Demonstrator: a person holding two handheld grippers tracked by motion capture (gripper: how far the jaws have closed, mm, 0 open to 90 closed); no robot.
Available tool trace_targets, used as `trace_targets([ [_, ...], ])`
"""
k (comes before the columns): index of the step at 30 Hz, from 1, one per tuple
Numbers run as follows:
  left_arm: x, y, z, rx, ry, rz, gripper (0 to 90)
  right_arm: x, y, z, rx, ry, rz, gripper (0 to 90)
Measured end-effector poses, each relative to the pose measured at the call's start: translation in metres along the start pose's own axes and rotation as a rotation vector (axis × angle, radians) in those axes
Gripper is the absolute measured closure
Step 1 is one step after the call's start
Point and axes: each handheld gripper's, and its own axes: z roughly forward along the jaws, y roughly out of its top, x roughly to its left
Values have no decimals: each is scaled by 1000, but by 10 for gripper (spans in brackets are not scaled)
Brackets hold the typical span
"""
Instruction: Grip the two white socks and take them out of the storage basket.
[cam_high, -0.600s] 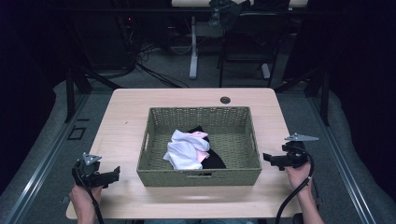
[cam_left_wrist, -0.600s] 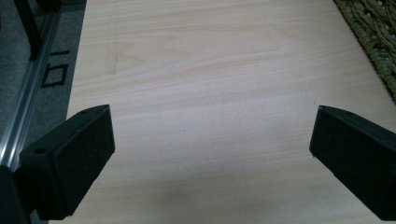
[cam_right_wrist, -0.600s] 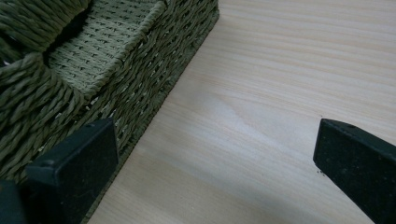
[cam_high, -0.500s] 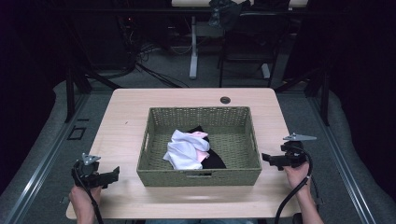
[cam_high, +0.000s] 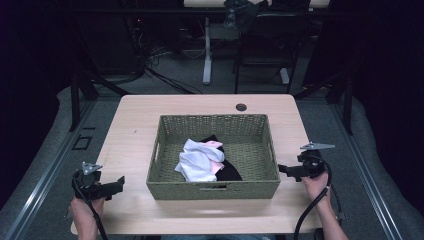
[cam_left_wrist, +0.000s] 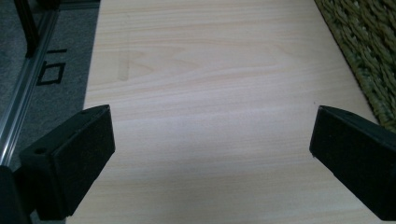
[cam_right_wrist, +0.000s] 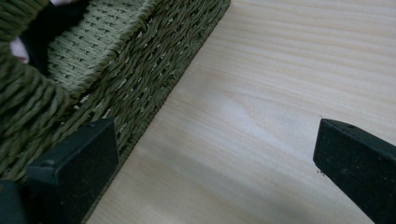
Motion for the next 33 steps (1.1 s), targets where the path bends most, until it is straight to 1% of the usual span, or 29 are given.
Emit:
trace_targets([
  [1,2,2,0,-9,-22,-13,2,-2,1,1,4,2,-5,0],
  [2,2,5,-1,-14,-60,-21,2,-11,2,1,-2,25,17,0],
  [3,2,5,-1,-14,-60,-21,2,-11,2,1,-2,25,17,0],
  [4,0,8,-2,-13,-80,-14,2,-13,2,0,-13,44,33,0],
  [5,-2,10,-4,-13,-90,-12,2,-17,2,-2,-20,54,52,0],
  [6,-4,11,-5,-8,-97,-6,2,-18,1,-3,-25,47,64,0],
  [7,-6,12,-6,-4,-104,1,2,-18,1,-4,-26,52,65,0],
  [8,-8,13,-7,-1,-110,8,2,-17,2,-4,-26,41,63,0],
  [9,-12,14,-11,2,-122,18,2,-17,2,-3,-19,47,59,0],
  [11,-14,14,-13,5,-124,25,2,-18,3,-3,-18,45,54,0],
  [12,-18,15,-16,1,-130,31,2,-17,3,-1,-18,57,65,0],
  [13,-21,17,-20,-3,-136,42,3,-16,3,0,-15,62,63,0],
  [14,-23,18,-22,-11,-139,43,1,-13,4,0,-10,52,59,0],
  [15,-25,19,-25,-13,-145,44,1,-12,5,0,-10,54,51,0],
  [17,-28,22,-31,-21,-165,45,1,-9,6,-1,-15,41,40,0],
  [18,-29,25,-34,-12,-188,46,1,-9,7,-2,-11,37,26,0],
  [19,-30,27,-36,-4,-205,51,1,-8,8,-1,-12,29,26,0],
  [20,-31,31,-37,-8,-228,52,1,-8,9,-1,-10,26,21,0],
  [21,-31,36,-39,-6,-258,57,1,-9,10,0,-19,35,31,0],
  [22,-32,40,-40,-6,-274,59,1,-11,12,2,-16,43,38,0],
  [25,-35,56,-46,-11,-299,79,1,-13,14,8,-18,55,55,0],
  [27,-38,65,-49,-8,-313,92,1,-14,14,11,2,69,59,0],
  [28,-41,70,-51,-5,-325,100,1,-15,14,11,7,69,55,0],
  [29,-45,74,-52,-6,-328,107,2,-14,14,11,1,72,57,0],
  [31,-53,84,-54,8,-339,139,4,-15,14,9,3,72,51,0],
  [32,-56,87,-54,16,-346,151,4,-14,14,8,-3,69,62,0],
  [33,-61,91,-54,16,-349,164,4,-15,13,7,-2,73,60,0],
])
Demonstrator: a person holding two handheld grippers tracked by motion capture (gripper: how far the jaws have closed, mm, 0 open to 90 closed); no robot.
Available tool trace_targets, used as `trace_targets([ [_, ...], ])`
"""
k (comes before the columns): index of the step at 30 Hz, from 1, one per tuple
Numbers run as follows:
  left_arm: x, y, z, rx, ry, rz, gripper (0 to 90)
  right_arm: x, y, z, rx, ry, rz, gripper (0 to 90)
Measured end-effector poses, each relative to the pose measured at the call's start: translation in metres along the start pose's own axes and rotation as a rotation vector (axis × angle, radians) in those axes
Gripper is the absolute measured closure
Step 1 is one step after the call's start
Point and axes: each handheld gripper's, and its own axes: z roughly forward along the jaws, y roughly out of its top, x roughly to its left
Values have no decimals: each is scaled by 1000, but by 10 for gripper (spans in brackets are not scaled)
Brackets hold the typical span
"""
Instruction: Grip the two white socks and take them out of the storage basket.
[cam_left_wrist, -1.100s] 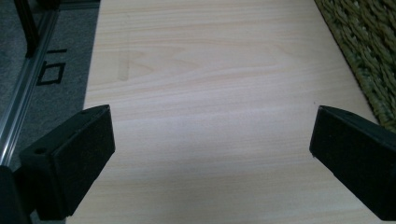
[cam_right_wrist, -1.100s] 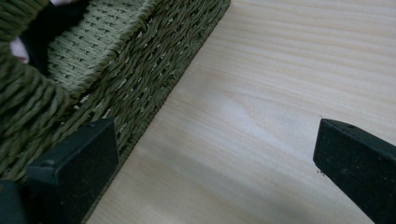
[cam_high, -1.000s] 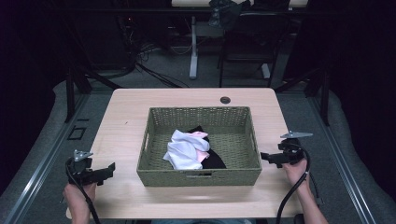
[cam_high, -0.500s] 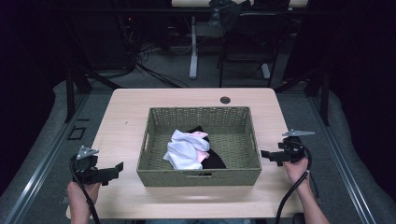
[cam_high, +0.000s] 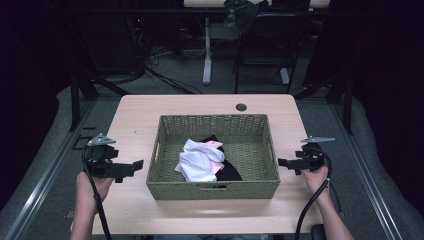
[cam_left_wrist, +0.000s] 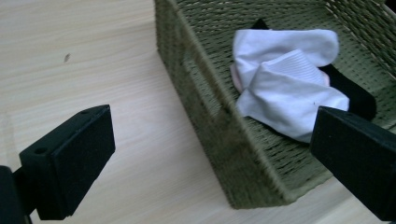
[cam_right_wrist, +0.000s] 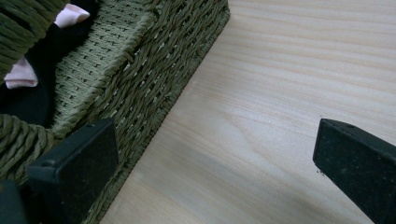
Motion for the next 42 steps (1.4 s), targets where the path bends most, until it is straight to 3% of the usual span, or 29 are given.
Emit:
trace_targets([
  [4,-12,18,6,34,-18,59,4,-2,-2,-4,-6,-8,12,0],
  [9,-22,41,23,111,-83,118,11,-6,-5,-7,-15,-19,28,1],
  [16,-36,61,41,149,-113,186,11,-7,-6,-9,-11,-22,38,1],
  [20,-40,68,54,209,-125,222,39,-6,-4,-6,-1,-15,28,1],
  [26,-44,72,74,289,-129,239,96,-7,-4,-4,2,-4,34,1],
  [32,-51,76,91,344,-121,270,166,-7,-4,-7,-14,-25,41,1],
  [40,-58,80,115,424,-96,273,372,-8,-4,-6,-6,-21,44,1],
  [42,-60,80,122,453,-87,277,380,-8,-4,-5,-2,-17,44,1],
])
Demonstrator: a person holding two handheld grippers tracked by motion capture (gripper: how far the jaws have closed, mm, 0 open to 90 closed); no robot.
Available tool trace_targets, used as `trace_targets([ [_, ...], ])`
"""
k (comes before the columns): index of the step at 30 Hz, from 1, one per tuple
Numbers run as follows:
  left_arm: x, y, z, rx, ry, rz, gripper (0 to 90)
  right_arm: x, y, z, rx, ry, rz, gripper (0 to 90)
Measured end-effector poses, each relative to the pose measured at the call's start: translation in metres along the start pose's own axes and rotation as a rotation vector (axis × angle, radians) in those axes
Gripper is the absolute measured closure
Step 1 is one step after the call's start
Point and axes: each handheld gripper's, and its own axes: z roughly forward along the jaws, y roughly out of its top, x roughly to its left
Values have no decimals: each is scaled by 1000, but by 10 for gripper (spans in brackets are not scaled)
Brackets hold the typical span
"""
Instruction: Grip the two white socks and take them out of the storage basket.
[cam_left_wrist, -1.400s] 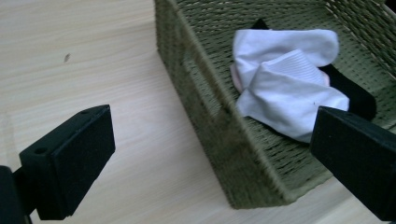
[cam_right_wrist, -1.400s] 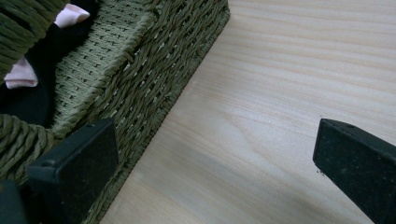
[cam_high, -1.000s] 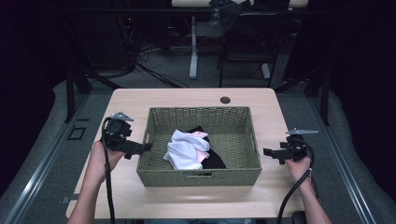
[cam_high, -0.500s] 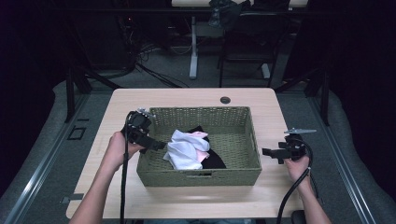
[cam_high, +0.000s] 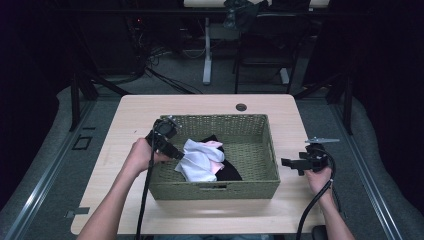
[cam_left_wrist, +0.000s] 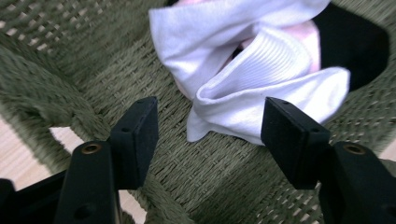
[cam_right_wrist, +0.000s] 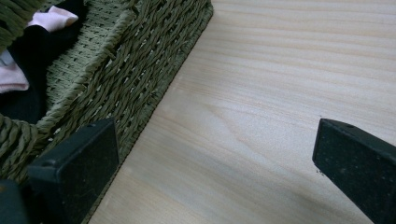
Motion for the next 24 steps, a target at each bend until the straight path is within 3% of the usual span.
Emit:
trace_targets([
  [10,-4,19,24,122,-4,31,386,1,1,0,8,-9,-15,2],
  [15,-4,22,32,141,-13,34,393,1,1,0,10,-13,-17,2],
  [18,-5,23,35,150,-17,35,487,1,1,0,14,-14,-18,3],
  [24,-8,21,35,158,-9,47,762,2,1,2,11,-3,-16,7],
])
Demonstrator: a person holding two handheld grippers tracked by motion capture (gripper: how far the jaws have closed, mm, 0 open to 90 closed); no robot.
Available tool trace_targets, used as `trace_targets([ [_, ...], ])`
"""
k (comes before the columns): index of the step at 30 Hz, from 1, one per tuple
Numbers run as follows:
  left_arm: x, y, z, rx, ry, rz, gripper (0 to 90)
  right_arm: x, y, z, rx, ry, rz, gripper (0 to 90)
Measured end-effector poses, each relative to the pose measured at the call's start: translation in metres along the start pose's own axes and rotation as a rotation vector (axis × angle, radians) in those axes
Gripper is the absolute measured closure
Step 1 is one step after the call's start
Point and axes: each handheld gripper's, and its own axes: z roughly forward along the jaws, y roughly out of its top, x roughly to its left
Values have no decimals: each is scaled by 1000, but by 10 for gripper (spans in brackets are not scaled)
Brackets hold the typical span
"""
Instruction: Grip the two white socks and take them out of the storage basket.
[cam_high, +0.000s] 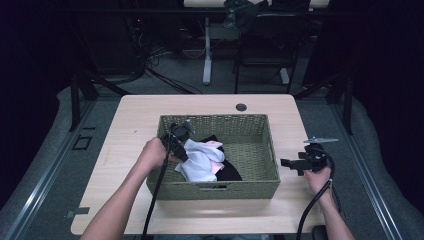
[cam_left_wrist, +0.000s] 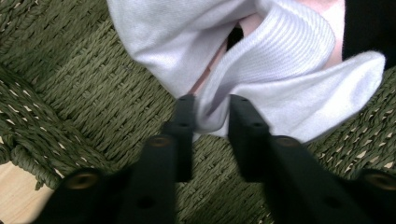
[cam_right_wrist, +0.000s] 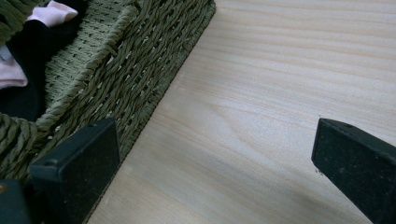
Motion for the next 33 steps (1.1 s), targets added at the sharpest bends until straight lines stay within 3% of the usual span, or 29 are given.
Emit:
trace_targets([
  [4,-3,-2,-2,-16,4,17,864,0,0,0,1,0,-1,8],
  [13,-12,-7,-16,-39,24,50,875,0,0,0,0,-7,4,11],
  [18,-15,-9,-28,-53,-1,57,875,0,0,0,3,0,3,11],
  [23,-18,-8,-41,-54,-4,80,875,0,0,0,4,-1,4,12],
  [33,-18,-11,-62,-78,-6,85,876,0,0,1,10,1,2,27],
])
